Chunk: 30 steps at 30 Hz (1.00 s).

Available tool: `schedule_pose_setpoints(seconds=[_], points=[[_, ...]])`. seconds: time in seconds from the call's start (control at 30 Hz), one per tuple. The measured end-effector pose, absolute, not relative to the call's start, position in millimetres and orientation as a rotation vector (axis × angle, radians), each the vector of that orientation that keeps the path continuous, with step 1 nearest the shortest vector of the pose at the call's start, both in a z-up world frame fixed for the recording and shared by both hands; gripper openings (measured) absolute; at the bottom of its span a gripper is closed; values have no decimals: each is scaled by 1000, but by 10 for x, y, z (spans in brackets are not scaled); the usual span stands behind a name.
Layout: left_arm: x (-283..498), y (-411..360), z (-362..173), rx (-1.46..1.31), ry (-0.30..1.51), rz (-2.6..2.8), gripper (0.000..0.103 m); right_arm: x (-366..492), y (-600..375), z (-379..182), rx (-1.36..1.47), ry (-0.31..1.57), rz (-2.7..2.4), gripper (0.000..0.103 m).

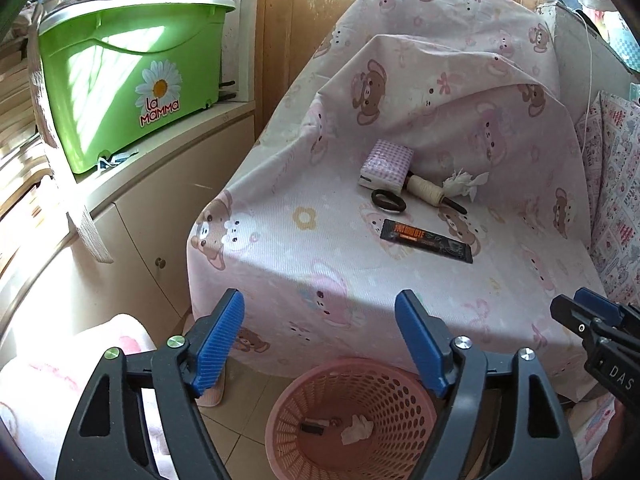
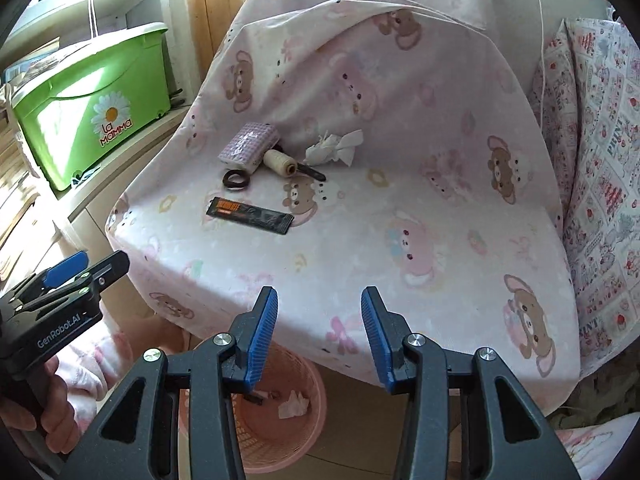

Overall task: Collect trash
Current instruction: 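Raise both open grippers back toward the remaining trash on the sheet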

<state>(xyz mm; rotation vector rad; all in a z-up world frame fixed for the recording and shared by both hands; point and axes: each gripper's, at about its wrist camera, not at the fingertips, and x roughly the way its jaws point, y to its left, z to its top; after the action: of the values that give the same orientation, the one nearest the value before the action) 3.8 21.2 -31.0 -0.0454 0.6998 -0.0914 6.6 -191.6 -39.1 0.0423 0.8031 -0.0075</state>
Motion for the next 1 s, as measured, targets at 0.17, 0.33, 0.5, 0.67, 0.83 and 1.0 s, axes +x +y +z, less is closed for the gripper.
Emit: schedule_pose_setpoints(seconds=[0.17,0.33,0.5,0.67,0.83,1.0], points=[[-24,176,-234,-64,647,-139,97,60,-1944,-276,36,772,-26,46],[-82,49,-57,-13,551,-142,99,98,-1974,-125,13,712,-26,51],[-17,37,169,15,508,-158,100,228,-2163,128,131,658,17,67],[1,-10,465,46,471,-296,100,314,-2285,401,159,646,-41,67],[-117,-70,655,67,452,-312,100,309,-2239,643,-2,692,122,71],[-73,17,684,42,493,-309,100,208,-2458,831,95,719,139,75]])
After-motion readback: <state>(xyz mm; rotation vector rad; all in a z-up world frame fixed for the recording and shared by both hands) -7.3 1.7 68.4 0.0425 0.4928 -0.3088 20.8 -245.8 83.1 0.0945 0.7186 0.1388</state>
